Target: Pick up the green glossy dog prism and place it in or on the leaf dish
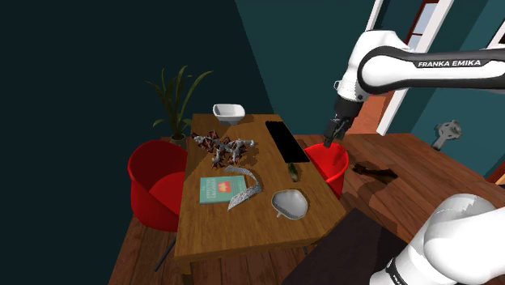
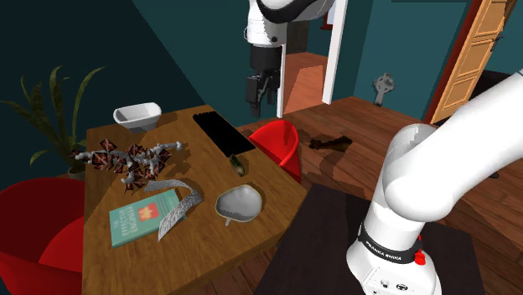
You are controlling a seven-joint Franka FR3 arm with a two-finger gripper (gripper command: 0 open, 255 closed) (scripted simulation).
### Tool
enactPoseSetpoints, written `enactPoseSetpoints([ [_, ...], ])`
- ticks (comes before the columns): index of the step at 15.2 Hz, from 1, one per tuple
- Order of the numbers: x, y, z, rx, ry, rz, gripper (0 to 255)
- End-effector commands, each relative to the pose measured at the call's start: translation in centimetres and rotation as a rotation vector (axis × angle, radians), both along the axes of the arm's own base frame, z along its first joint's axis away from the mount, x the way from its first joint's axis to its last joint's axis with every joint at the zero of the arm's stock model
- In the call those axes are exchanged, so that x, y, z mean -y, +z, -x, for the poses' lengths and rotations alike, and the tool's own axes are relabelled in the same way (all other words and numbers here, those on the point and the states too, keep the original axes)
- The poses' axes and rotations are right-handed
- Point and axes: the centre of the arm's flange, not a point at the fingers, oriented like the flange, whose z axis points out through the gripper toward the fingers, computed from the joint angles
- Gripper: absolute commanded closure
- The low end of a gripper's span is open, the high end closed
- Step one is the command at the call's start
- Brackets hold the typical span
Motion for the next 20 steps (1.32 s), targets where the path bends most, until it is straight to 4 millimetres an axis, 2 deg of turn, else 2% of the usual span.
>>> enactPoseSetpoints([
  [1,0.9,-2.0,-1.3,0.002,-0.019,0.0,0],
  [20,9.3,-22.7,-12.7,0.001,-0.188,-0.006,0],
])
